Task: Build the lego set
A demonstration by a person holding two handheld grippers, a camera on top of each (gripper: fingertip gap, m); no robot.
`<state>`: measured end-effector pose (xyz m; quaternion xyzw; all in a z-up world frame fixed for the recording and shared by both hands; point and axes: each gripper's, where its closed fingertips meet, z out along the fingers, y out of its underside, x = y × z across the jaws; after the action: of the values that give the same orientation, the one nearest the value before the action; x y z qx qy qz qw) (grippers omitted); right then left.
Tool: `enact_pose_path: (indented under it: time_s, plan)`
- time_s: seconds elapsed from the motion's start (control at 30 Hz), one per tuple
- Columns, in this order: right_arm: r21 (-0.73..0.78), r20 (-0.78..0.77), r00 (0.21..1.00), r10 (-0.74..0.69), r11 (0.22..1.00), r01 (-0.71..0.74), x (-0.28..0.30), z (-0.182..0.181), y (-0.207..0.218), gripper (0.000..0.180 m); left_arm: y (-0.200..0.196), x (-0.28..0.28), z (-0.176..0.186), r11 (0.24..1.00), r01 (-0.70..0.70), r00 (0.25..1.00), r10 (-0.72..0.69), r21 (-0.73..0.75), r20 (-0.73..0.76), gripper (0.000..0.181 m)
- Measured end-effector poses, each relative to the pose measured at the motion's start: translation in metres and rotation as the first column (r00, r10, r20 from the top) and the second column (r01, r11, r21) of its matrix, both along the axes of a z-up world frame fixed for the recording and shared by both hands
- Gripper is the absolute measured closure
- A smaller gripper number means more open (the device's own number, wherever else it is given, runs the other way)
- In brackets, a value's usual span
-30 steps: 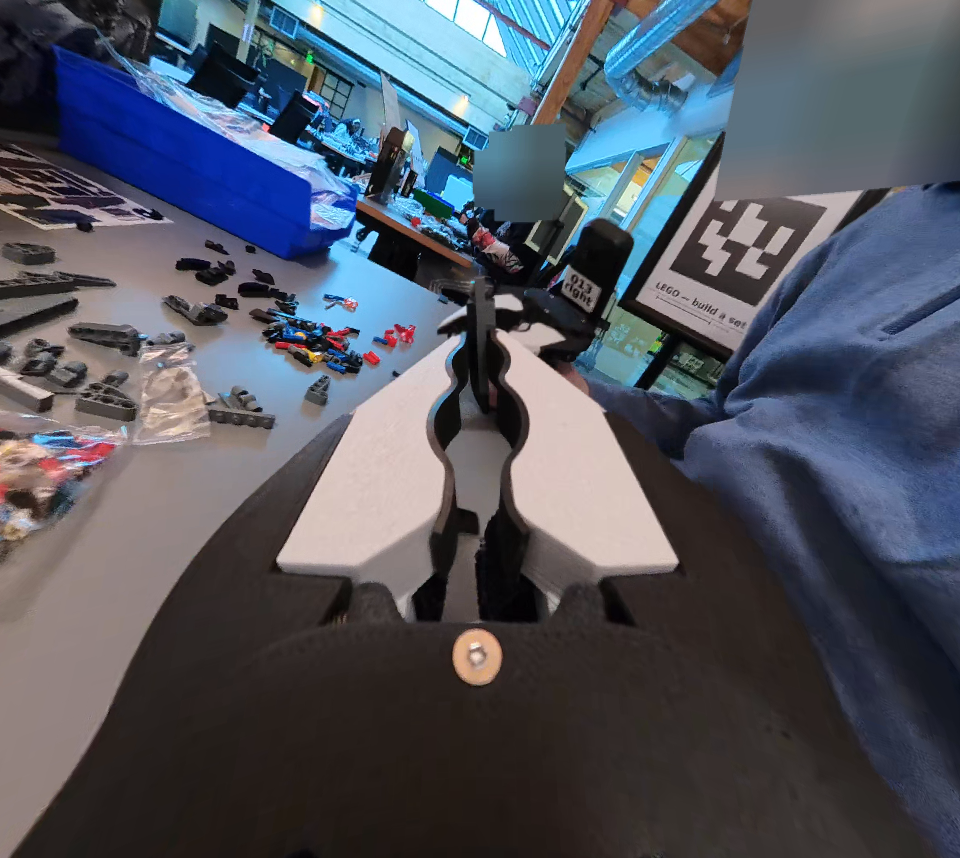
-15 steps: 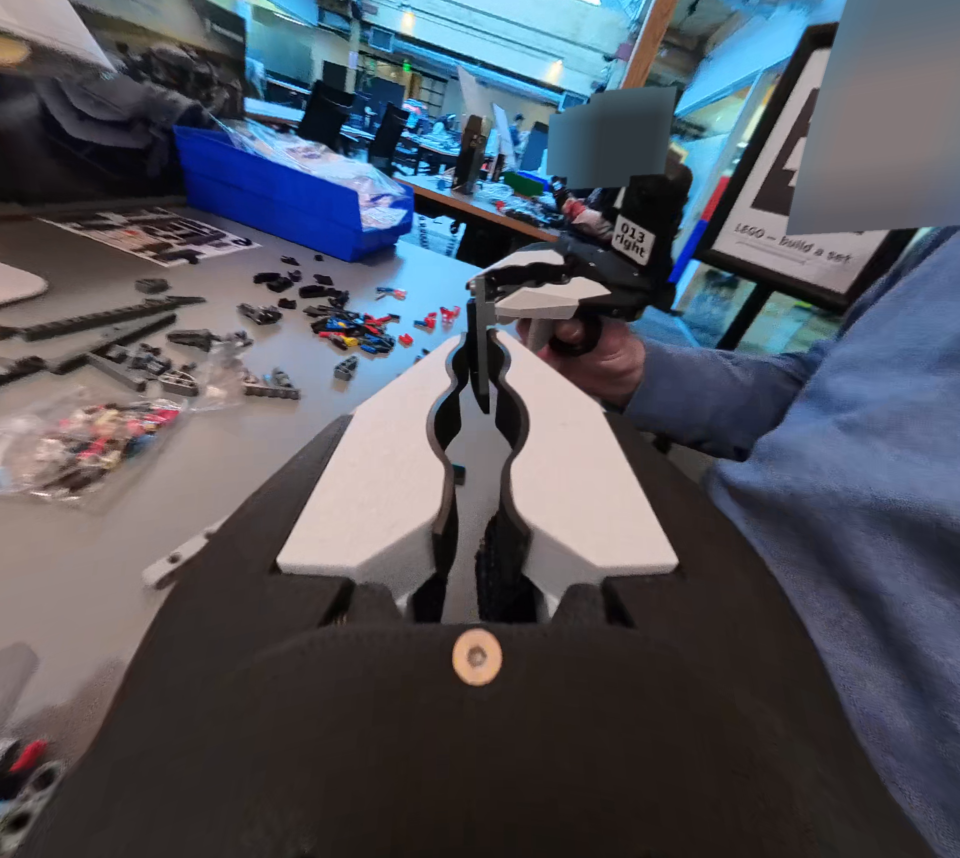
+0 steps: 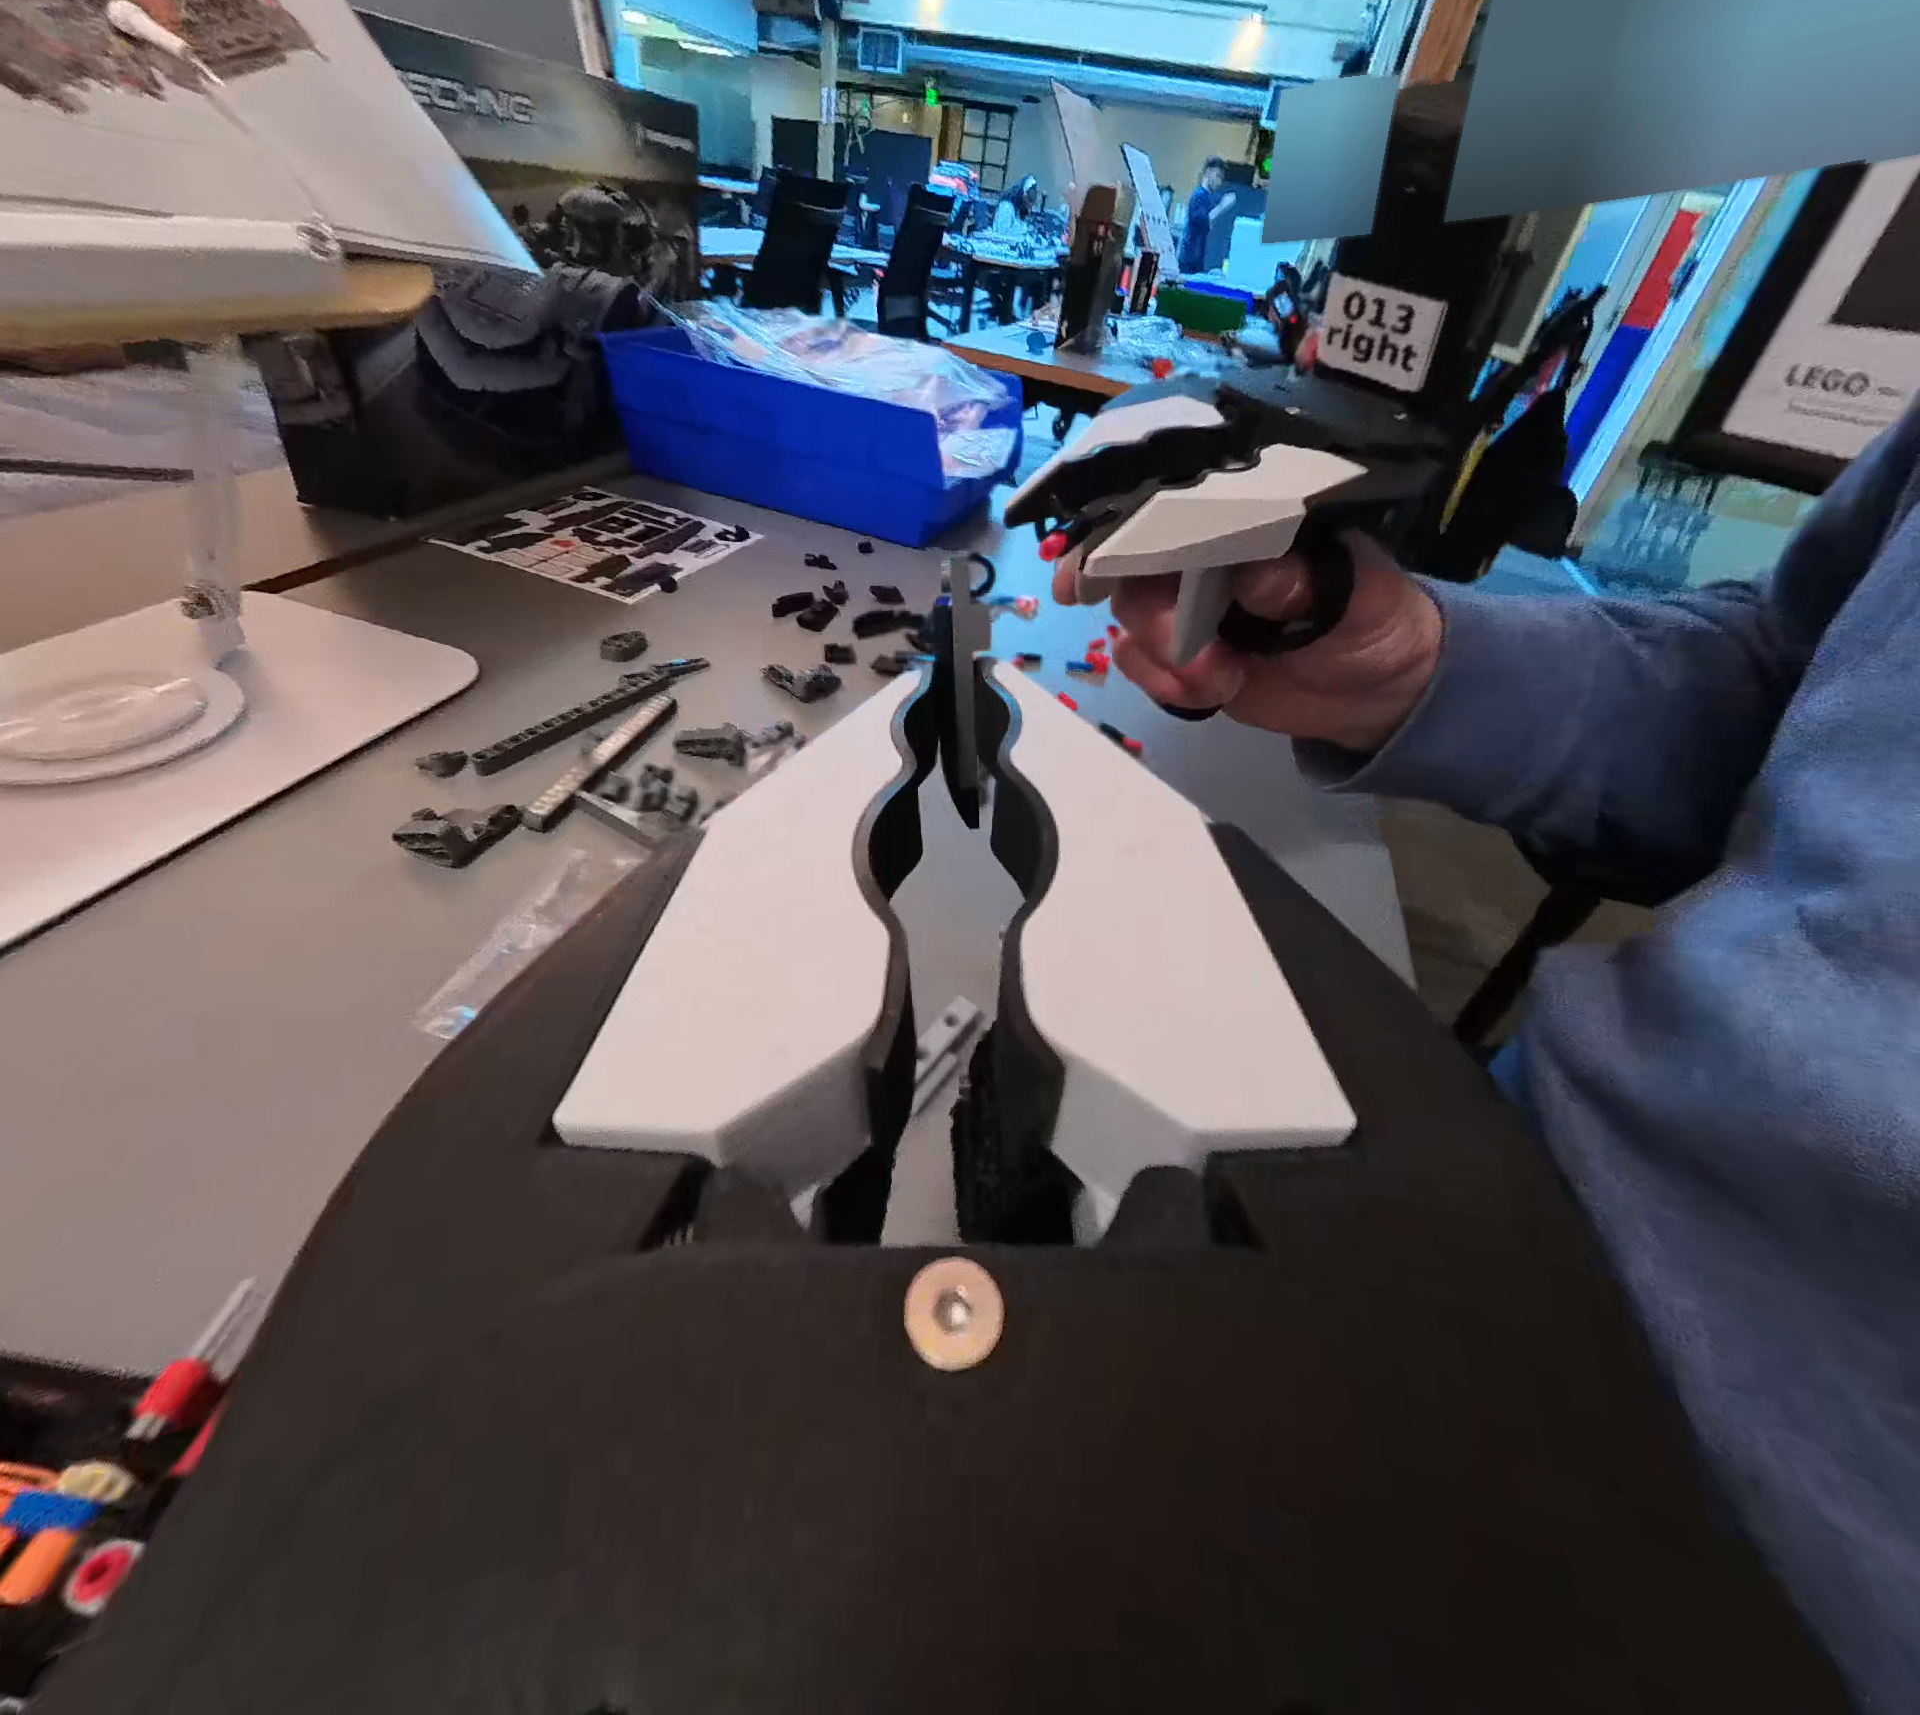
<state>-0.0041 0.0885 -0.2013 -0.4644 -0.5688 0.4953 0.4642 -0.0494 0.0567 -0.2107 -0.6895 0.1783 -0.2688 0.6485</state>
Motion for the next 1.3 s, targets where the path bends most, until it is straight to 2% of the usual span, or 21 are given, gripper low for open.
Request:
enact_pose_path:
  time_s: [0.17, 0.23, 0.33, 0.5, 0.57, 0.63, 0.73, 0.9, 1.0, 1.1, 1.3]
  plan:
    - [-0.02, -0.02, 0.999, 0.049, 0.999, -0.049, -0.02, 0.013, 0.011, 0.16, 0.016, -0.011, 0.015, 0.999, -0.03, 0.999, 0.032, 0.034, -0.04, 0.176]
    - [-0.029, -0.014, 0.998, 0.063, 0.998, -0.063, -0.022, 0.017, 0.015, 0.16, 0.02, -0.013, 0.025, 0.998, -0.028, 1.0, 0.028, 0.053, 0.003, 0.177]
    - [-0.023, -0.002, 0.996, 0.086, 0.996, -0.086, -0.024, 0.025, 0.02, 0.16, 0.03, -0.013, 0.034, 0.996, -0.023, 1.0, 0.024, 0.081, -0.012, 0.177]
    - [-0.004, 0.032, 0.997, 0.076, 0.997, -0.075, -0.015, 0.018, 0.024, 0.16, 0.042, -0.003, 0.031, 0.993, -0.028, 0.993, 0.041, 0.119, -0.108, 0.177]
    - [0.009, 0.034, 0.997, 0.067, 0.998, -0.067, -0.009, 0.018, 0.022, 0.16, 0.042, -0.002, 0.038, 0.982, -0.058, 0.986, 0.085, 0.181, -0.142, 0.177]
    - [0.015, 0.033, 0.998, 0.06, 0.998, -0.06, -0.004, 0.019, 0.022, 0.16, 0.043, -0.003, 0.04, 0.97, -0.093, 0.957, 0.15, 0.227, -0.248, 0.177]
    - [0.013, 0.031, 0.998, 0.045, 0.999, -0.046, 0.004, 0.02, 0.026, 0.16, 0.047, 0.003, 0.027, 0.969, -0.075, 0.865, 0.179, 0.234, -0.468, 0.177]
    - [0.047, 0.07, 0.997, -0.023, 0.999, 0.02, 0.025, 0.013, 0.042, 0.16, 0.058, 0.018, -0.027, 0.988, -0.029, 0.611, 0.14, 0.155, -0.779, 0.177]
    - [0.021, 0.111, 0.993, -0.046, 0.999, 0.044, 0.039, -0.002, 0.05, 0.16, 0.065, 0.019, -0.065, 0.999, -0.022, 0.509, 0.053, 0.049, -0.859, 0.176]
    - [0.012, 0.148, 0.988, -0.047, 0.999, 0.045, 0.046, -0.017, 0.05, 0.16, 0.072, 0.013, -0.096, 0.999, -0.042, 0.386, 0.02, 0.004, -0.922, 0.177]
    - [0.003, 0.179, 0.984, -0.018, 1.0, 0.018, 0.044, -0.034, 0.046, 0.16, 0.074, 0.006, -0.131, 0.999, -0.035, 0.219, -0.028, -0.037, -0.975, 0.176]
